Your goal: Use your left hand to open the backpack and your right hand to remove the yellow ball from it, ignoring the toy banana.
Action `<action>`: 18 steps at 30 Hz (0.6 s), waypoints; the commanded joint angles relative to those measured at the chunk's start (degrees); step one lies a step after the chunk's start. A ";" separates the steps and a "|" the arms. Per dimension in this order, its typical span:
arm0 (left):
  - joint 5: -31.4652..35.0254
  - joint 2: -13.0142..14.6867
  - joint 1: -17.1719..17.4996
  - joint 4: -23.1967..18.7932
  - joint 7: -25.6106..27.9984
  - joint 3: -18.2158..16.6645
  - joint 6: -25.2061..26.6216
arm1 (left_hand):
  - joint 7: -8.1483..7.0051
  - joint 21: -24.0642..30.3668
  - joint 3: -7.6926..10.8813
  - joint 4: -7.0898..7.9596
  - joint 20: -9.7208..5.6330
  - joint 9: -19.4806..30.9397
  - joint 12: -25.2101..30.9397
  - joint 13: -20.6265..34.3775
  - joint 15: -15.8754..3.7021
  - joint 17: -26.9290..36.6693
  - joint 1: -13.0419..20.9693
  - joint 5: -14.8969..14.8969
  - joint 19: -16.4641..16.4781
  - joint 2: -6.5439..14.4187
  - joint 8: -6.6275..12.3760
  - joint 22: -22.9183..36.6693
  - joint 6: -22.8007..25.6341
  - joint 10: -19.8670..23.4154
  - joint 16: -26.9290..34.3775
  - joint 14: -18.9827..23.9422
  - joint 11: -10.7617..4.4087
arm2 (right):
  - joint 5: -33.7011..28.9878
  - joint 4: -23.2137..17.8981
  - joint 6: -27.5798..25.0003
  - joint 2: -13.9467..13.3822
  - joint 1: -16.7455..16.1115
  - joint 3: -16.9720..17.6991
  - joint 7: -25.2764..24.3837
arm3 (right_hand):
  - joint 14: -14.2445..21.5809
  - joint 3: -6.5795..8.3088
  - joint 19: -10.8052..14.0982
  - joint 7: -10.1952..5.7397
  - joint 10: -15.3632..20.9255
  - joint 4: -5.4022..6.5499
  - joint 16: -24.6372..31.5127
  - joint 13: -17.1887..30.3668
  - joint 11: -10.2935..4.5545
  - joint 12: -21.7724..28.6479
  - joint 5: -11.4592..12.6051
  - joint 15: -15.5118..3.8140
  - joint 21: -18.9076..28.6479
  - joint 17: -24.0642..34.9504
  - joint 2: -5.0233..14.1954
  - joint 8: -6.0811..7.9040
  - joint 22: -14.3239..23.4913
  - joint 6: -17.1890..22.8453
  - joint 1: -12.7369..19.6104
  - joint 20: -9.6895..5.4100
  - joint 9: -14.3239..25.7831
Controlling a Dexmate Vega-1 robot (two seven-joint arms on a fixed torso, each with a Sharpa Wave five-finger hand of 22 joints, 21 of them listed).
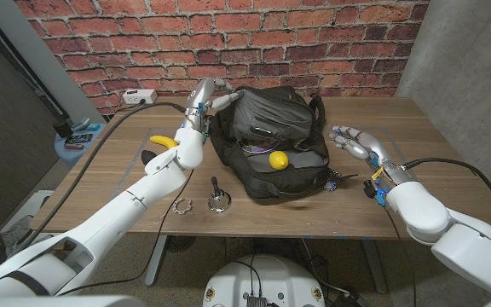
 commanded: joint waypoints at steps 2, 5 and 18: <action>-1.78 -1.13 -0.67 0.74 0.15 0.05 0.25 | 0.03 0.03 -0.30 0.14 -0.02 0.20 -0.08 0.20 0.19 0.18 6.46 0.39 -0.06 6.01 -0.24 0.15 0.33 0.35 0.02 0.06 -0.06 | -4.27 -4.01 -5.20 0.40 -1.73 0.34 -0.40 | 1.03 0.01 1.02 -0.02 1.15 -0.41 0.51 0.05 0.31 0.54 -0.01 0.07 0.43 -0.02 -0.14 0.38 0.09 1.14 1.03 -0.72 0.10; -2.19 -1.21 -0.50 0.60 0.17 -0.02 0.44 | 0.02 0.04 -0.27 0.10 -0.03 0.21 -0.15 0.27 0.19 0.18 6.54 0.43 -0.07 6.04 -0.28 0.15 0.39 0.41 0.01 0.03 0.01 | -4.82 -4.89 -5.72 0.39 -2.40 0.78 -0.11 | 1.22 -0.03 1.22 0.06 1.28 -0.45 0.56 0.04 0.21 0.55 -0.02 0.05 0.48 -0.06 -0.21 0.38 0.08 1.27 1.16 -0.65 0.10; -5.65 -2.27 1.02 -0.83 0.68 -1.58 2.07 | 0.09 0.08 -0.29 0.10 -0.07 0.23 -0.47 0.54 0.25 0.21 6.59 0.55 -0.13 6.11 -0.52 0.16 0.36 0.41 0.02 -0.03 0.07 | -9.99 -8.55 -10.89 -3.50 -2.90 1.46 3.37 | 3.66 -0.52 3.63 0.15 3.80 -0.59 1.32 0.07 0.73 1.14 -0.11 -0.22 1.00 -0.30 -0.86 1.04 0.04 4.18 2.00 -0.72 0.12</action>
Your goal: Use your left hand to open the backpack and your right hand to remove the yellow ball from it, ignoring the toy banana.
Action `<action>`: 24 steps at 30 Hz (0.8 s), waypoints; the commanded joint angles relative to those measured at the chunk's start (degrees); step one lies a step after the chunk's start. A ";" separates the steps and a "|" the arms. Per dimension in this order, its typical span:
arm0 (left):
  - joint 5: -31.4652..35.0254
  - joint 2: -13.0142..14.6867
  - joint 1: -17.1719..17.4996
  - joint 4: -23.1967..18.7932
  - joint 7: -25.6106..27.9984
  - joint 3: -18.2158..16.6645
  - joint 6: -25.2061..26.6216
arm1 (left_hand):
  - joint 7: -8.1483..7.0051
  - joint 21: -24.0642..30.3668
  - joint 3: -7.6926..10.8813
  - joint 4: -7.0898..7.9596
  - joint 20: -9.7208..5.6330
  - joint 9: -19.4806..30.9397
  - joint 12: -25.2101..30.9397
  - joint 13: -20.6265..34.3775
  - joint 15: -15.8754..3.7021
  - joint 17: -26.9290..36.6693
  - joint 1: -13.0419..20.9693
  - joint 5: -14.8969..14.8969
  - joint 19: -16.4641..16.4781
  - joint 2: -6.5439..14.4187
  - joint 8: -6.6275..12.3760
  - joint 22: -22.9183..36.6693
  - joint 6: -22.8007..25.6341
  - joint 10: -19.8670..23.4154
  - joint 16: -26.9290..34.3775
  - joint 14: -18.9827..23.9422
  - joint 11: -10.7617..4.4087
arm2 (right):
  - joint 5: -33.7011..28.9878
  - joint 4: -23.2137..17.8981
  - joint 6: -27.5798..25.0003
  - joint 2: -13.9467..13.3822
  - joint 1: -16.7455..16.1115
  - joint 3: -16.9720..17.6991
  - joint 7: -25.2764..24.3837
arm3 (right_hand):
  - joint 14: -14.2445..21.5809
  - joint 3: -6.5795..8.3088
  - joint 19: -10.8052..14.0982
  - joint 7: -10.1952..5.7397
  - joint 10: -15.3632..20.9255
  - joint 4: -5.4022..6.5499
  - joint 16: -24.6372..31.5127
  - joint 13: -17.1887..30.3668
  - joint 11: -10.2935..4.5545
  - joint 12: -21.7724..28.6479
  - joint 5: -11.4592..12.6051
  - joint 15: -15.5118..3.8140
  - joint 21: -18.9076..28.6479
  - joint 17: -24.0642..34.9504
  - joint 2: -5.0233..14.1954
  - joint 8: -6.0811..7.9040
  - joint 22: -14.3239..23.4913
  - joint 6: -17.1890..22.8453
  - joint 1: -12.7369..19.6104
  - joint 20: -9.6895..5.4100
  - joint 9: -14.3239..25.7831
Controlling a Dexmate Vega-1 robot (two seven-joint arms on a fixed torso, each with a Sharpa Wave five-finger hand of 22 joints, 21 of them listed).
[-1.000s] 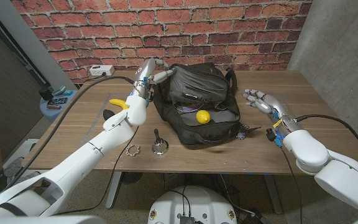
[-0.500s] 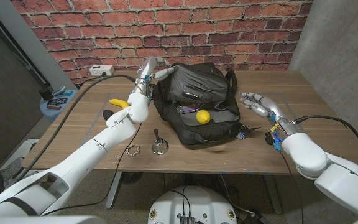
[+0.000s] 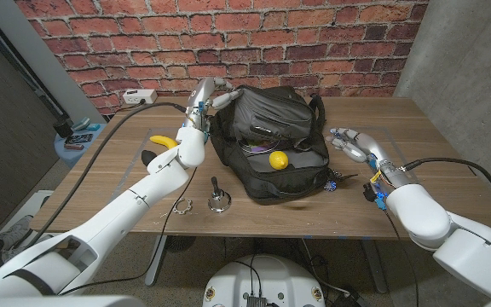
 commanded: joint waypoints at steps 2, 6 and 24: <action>-3.14 -1.30 1.14 -1.05 0.69 -1.51 1.96 | 0.18 0.08 -0.29 0.08 -0.08 0.24 -0.19 0.33 0.28 0.07 6.60 0.37 -0.16 6.09 -0.13 0.17 0.36 0.39 0.01 -0.01 0.11 | -5.14 -3.47 -5.08 -3.85 -0.44 0.95 3.78 | 1.70 -0.14 2.19 0.07 1.48 -0.20 0.75 0.08 0.23 0.62 -0.12 -0.16 0.87 -0.09 -0.26 0.70 0.16 1.68 1.07 -0.83 0.12; -3.62 -1.63 1.27 -1.32 1.34 -1.78 2.84 | 0.08 0.09 -0.28 0.05 -0.10 0.25 -0.31 0.43 0.34 0.08 6.67 0.41 -0.19 6.14 -0.21 0.17 0.38 0.40 0.03 0.00 0.17 | -5.97 -3.87 -5.45 -5.05 -0.14 1.60 5.83 | 2.55 -0.26 3.04 0.12 2.38 -0.34 1.00 0.10 0.13 0.83 -0.12 -0.41 0.99 -0.16 -0.52 0.88 0.14 2.62 1.51 -0.78 0.12; -5.78 -2.80 1.08 -1.77 3.05 -2.02 4.82 | 0.21 0.12 -0.35 0.08 -0.01 0.30 -0.72 0.84 0.49 0.09 6.70 0.58 -0.36 6.15 -0.55 0.19 0.36 0.57 0.01 -0.12 0.33 | -9.26 -4.74 -9.20 -9.57 6.37 -0.70 12.38 | 6.06 -0.94 6.13 -0.06 6.37 -0.48 2.14 0.10 0.39 1.66 -0.15 -0.17 1.33 -0.25 -1.59 1.20 0.26 5.68 3.21 -0.10 0.14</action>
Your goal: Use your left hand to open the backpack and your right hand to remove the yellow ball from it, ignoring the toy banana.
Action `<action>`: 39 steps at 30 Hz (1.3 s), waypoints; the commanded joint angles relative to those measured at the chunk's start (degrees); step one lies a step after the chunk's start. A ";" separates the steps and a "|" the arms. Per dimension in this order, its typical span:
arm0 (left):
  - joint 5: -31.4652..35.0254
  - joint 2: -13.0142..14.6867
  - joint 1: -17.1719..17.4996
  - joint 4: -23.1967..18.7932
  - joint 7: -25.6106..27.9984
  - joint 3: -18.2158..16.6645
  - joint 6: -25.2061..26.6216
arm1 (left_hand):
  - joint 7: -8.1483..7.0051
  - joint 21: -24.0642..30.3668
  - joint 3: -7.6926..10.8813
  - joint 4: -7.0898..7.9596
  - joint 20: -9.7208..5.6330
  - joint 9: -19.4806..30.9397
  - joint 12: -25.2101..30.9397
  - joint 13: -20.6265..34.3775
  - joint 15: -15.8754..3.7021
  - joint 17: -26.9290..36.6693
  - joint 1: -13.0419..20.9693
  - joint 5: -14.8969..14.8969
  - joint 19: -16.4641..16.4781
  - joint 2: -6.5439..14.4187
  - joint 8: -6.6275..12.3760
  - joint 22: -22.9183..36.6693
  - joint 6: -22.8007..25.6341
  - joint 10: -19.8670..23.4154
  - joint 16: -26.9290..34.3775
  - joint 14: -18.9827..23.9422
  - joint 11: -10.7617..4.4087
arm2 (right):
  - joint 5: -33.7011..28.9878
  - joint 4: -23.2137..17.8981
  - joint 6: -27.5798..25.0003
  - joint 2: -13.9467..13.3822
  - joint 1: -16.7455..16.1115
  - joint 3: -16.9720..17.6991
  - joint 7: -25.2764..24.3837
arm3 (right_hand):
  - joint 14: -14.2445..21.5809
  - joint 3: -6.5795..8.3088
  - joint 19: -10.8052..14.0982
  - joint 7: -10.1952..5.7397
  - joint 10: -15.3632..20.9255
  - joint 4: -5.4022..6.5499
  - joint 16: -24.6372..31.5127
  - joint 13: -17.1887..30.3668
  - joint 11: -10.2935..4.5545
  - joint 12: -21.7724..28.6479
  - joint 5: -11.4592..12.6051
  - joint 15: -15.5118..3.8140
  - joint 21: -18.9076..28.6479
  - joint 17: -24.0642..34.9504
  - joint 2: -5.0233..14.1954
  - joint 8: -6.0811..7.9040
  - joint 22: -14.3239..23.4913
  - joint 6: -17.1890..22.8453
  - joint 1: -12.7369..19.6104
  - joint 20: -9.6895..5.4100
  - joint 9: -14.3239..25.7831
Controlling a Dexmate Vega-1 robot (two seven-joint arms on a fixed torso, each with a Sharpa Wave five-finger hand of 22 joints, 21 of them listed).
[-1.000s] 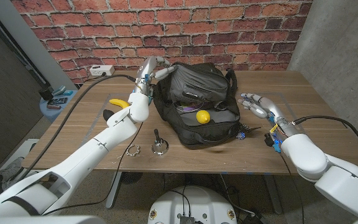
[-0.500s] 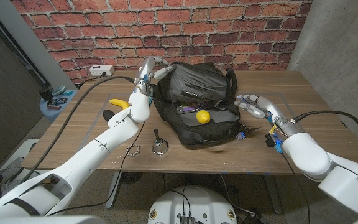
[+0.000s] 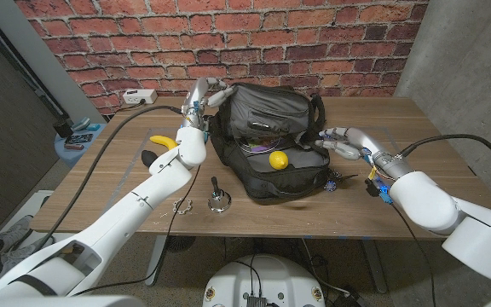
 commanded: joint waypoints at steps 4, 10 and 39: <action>-0.95 -0.80 -0.46 0.34 1.56 0.18 0.33 | 0.31 0.13 -0.18 0.23 0.02 0.31 -0.25 0.38 0.22 0.08 6.73 0.40 -0.40 6.16 -0.23 0.19 0.37 0.40 0.03 0.27 0.08 | -3.38 -0.60 -2.94 -3.65 5.54 -3.60 3.88 | 1.22 -0.49 0.86 0.22 1.93 -0.02 0.54 0.05 0.55 0.56 -0.14 0.50 0.39 0.01 -0.46 0.35 0.22 1.43 1.31 0.38 0.14; -1.59 -1.01 -0.54 0.62 1.89 -0.04 0.24 | 0.27 0.16 -0.21 0.24 0.03 0.33 -0.38 0.52 0.21 0.07 6.72 0.46 -0.41 6.15 -0.32 0.19 0.40 0.46 0.01 0.22 0.13 | -4.83 -0.86 -3.89 -5.17 7.78 -5.87 4.31 | 1.46 -0.56 1.22 0.40 2.34 -0.16 0.58 -0.03 0.36 0.55 -0.13 0.59 0.43 -0.02 -0.73 0.36 0.25 1.82 1.77 0.52 0.13; -3.76 -1.15 0.77 0.32 3.78 -1.32 -0.54 | 0.43 0.29 -0.19 0.29 0.04 0.42 -0.91 1.20 0.37 0.00 6.71 0.74 -0.47 6.28 -0.80 0.21 0.40 0.92 -0.08 0.21 0.10 | -7.72 -1.56 -12.11 -7.73 27.48 -24.47 12.00 | 0.89 -1.37 0.95 1.35 1.53 -0.05 0.09 -0.28 0.81 -0.63 -0.43 1.00 -0.17 -0.06 -2.36 -0.87 0.30 0.38 3.27 1.14 0.10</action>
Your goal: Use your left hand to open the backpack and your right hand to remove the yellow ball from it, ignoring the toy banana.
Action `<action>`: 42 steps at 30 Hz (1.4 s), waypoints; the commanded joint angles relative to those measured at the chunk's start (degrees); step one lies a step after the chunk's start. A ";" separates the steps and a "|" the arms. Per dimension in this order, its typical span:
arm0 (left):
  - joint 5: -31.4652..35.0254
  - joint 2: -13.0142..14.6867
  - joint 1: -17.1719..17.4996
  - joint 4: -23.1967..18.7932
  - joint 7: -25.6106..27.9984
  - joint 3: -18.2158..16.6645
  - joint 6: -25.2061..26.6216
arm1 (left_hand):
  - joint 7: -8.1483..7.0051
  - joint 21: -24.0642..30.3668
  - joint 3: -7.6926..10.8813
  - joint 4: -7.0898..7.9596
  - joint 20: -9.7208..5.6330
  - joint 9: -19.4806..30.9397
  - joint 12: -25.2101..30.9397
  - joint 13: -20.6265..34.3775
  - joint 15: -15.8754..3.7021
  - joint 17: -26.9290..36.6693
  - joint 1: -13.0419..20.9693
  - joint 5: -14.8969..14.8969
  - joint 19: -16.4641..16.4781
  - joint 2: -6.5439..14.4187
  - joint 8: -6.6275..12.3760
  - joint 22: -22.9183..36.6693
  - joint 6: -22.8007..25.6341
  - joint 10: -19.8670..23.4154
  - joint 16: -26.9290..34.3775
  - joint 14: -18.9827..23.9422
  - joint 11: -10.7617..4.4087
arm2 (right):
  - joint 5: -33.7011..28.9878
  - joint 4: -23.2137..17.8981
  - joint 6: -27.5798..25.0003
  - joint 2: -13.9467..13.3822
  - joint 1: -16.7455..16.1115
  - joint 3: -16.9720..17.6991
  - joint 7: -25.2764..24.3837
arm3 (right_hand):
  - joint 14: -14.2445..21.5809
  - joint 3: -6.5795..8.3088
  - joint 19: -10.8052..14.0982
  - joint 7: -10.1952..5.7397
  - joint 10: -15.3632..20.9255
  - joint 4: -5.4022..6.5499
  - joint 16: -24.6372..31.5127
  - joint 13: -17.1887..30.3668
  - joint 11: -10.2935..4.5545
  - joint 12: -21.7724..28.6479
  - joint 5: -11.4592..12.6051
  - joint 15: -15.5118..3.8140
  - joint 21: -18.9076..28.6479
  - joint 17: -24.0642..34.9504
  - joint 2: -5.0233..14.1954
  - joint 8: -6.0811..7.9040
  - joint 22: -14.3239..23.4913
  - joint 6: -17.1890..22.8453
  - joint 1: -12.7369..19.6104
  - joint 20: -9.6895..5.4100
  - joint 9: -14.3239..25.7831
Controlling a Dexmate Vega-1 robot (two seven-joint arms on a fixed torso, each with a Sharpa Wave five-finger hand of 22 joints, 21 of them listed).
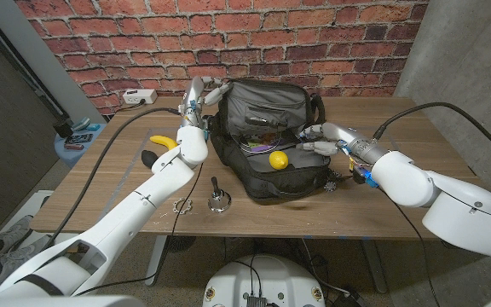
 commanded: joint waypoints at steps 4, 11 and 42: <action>-1.07 0.40 0.97 -0.11 0.73 -1.03 -0.86 | 0.32 0.29 -0.03 0.10 -0.22 0.16 -0.28 0.37 0.19 0.20 6.77 0.33 -0.22 6.34 -0.46 0.07 0.21 0.66 -0.01 0.05 -0.08 | -1.51 0.21 -3.59 0.81 10.90 -9.91 4.13 | -0.15 -0.64 -0.18 0.54 -0.04 0.00 -0.23 0.06 0.64 -0.31 -0.24 0.87 -0.29 -0.10 -1.03 -0.36 0.22 -0.64 0.19 0.72 0.10; -1.62 0.40 0.92 0.83 1.12 -1.51 -1.83 | 0.28 0.34 -0.09 0.17 -0.24 0.19 -0.43 0.56 0.13 0.19 6.65 0.38 -0.20 6.34 -0.51 0.07 0.36 0.71 -0.02 0.06 -0.26 | -3.74 0.89 -6.19 2.54 16.62 -15.10 7.08 | -0.24 -0.86 -0.28 0.76 -0.19 0.07 -0.33 0.05 0.77 -0.48 -0.28 1.09 -0.39 -0.12 -1.34 -0.48 0.22 -0.79 0.26 0.97 0.10; -2.64 0.55 0.74 2.13 1.30 -1.80 -3.21 | 0.45 0.48 -0.15 0.12 -0.27 0.27 -1.00 1.32 0.14 0.23 6.76 0.59 -0.27 6.40 -0.97 0.08 0.37 0.97 -0.04 -0.01 -0.08 | -8.94 3.34 -9.98 6.17 28.02 -25.51 17.62 | -2.57 -1.48 -2.22 2.53 -2.61 -0.18 -1.76 0.15 1.59 -1.80 0.01 3.11 -1.23 -0.32 -2.80 -1.50 0.22 -3.50 1.97 2.32 0.11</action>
